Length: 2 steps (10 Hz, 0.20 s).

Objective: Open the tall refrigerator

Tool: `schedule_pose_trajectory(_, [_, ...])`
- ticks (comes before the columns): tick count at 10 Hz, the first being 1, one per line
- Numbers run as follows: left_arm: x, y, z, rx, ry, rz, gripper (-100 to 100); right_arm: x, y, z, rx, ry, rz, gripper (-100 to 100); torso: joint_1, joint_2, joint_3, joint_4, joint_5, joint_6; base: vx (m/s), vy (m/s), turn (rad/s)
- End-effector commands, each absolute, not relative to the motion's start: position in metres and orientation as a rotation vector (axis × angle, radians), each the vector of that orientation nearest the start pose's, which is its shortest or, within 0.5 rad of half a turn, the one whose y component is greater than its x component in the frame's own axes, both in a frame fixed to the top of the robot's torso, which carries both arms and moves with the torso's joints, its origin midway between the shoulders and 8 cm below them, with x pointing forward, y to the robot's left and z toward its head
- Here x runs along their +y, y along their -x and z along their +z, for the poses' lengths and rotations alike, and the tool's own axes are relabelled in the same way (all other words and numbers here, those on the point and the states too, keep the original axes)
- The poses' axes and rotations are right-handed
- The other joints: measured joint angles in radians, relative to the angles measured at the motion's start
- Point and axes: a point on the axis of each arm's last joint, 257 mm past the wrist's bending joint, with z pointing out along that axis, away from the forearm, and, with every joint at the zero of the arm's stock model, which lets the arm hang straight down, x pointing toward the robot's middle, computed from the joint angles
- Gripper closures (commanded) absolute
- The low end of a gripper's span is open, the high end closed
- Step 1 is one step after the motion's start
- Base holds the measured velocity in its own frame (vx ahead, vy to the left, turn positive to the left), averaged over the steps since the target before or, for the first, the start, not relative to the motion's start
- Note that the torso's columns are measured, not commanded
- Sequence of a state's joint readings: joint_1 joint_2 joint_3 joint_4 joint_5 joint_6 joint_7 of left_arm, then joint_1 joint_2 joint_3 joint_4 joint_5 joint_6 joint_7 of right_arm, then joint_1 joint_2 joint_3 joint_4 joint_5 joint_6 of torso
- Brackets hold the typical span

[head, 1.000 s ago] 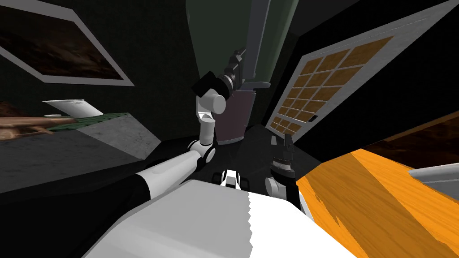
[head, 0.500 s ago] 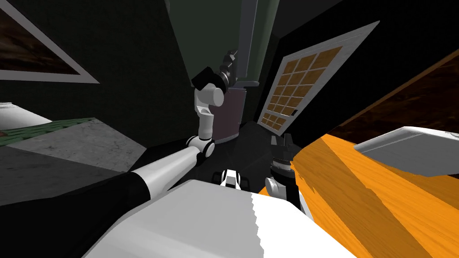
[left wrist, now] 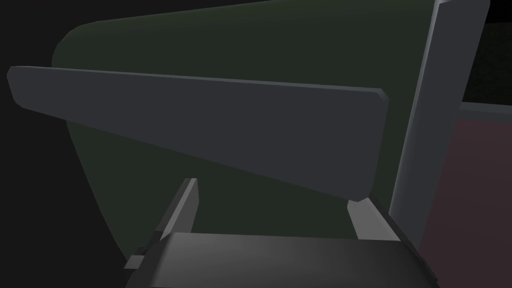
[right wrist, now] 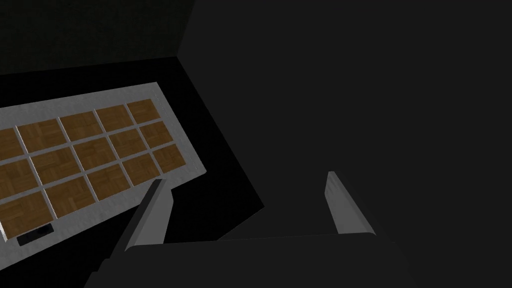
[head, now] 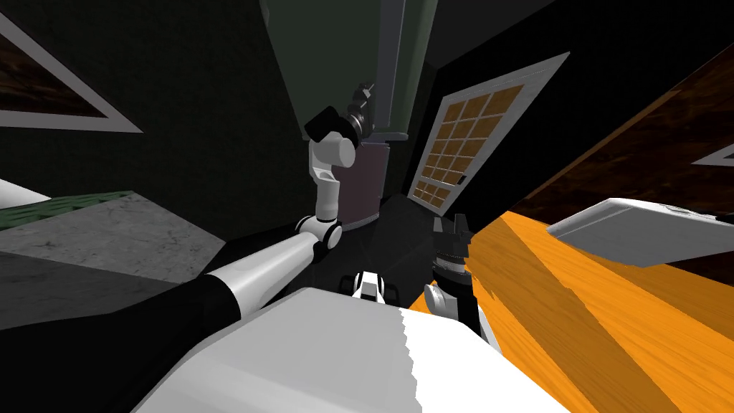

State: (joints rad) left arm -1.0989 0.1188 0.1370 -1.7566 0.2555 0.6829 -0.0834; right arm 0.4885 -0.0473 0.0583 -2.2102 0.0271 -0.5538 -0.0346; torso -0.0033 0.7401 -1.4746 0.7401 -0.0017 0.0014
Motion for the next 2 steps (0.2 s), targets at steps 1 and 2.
schedule_pose_trajectory(1, [0.0682,-0.5670,0.3307,1.028,0.596,-1.660,0,-0.2515,-0.3523,0.0055,0.667,-0.632,1.382,0,0.001,0.000,0.000,-0.001,0.000,0.000,0.000,0.000,0.000])
schedule_pose_trajectory(2, [0.0687,-0.5674,0.3303,1.028,0.597,-1.659,0,-0.2515,-0.3523,0.0055,0.667,-0.632,1.382,0,0.001,-0.001,0.000,-0.001,0.001,0.000,0.000,0.000,0.000])
